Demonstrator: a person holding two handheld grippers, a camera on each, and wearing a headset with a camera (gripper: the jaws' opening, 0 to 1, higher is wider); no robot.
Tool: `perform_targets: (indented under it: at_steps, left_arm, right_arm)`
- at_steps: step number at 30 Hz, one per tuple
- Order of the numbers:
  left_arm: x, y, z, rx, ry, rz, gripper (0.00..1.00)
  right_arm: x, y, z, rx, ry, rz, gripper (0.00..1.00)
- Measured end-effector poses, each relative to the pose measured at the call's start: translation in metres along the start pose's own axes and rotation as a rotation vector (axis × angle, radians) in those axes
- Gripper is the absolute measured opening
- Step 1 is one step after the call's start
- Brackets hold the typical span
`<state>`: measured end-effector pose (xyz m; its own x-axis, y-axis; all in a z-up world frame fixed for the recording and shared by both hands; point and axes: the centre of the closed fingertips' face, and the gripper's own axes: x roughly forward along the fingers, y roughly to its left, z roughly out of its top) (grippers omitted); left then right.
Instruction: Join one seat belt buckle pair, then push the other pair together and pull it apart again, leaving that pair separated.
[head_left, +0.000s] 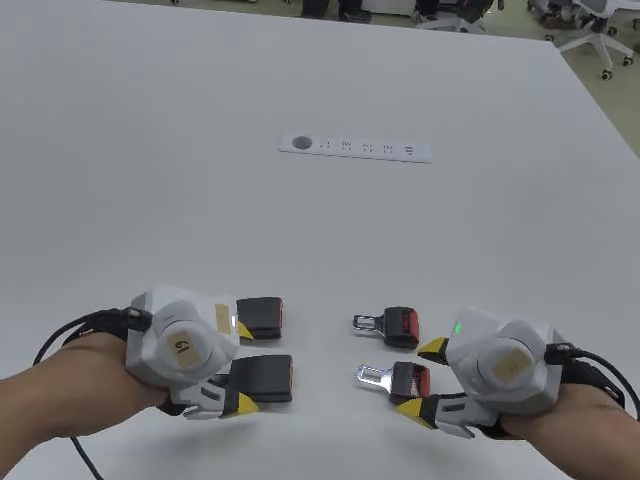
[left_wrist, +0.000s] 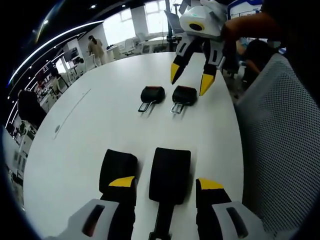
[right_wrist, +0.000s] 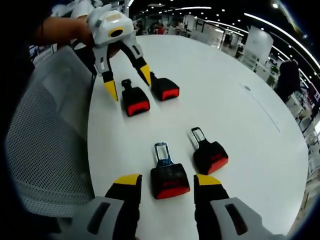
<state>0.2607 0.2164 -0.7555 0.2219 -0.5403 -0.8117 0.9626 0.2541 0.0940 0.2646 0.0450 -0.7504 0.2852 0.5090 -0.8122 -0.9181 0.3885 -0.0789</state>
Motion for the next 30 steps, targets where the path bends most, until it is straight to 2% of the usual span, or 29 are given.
perform_targets:
  at_steps: [11,14,18,23,28,30]
  left_arm:
    - [0.007,-0.005,-0.003,0.038,0.028,-0.037,0.46]
    - [0.008,-0.006,-0.003,0.065,0.026,-0.047,0.45]
    - [0.009,-0.007,-0.005,0.068,0.032,-0.054,0.45]
    - [0.010,-0.005,-0.005,0.081,0.036,-0.040,0.42]
    - [0.015,-0.010,-0.010,0.087,0.049,-0.048,0.41]
    - [0.014,-0.008,-0.008,0.077,0.039,-0.041,0.39]
  right_arm:
    - [0.005,-0.002,-0.008,-0.015,0.033,0.035,0.37]
    - [0.007,-0.002,-0.010,-0.023,0.043,0.043,0.36]
    - [0.009,-0.002,-0.010,0.000,0.039,0.057,0.35]
    - [0.015,-0.001,-0.013,0.005,0.038,0.074,0.33]
    - [0.017,0.001,-0.015,-0.015,0.053,0.080,0.32]
    - [0.017,0.000,-0.016,-0.023,0.056,0.081,0.32]
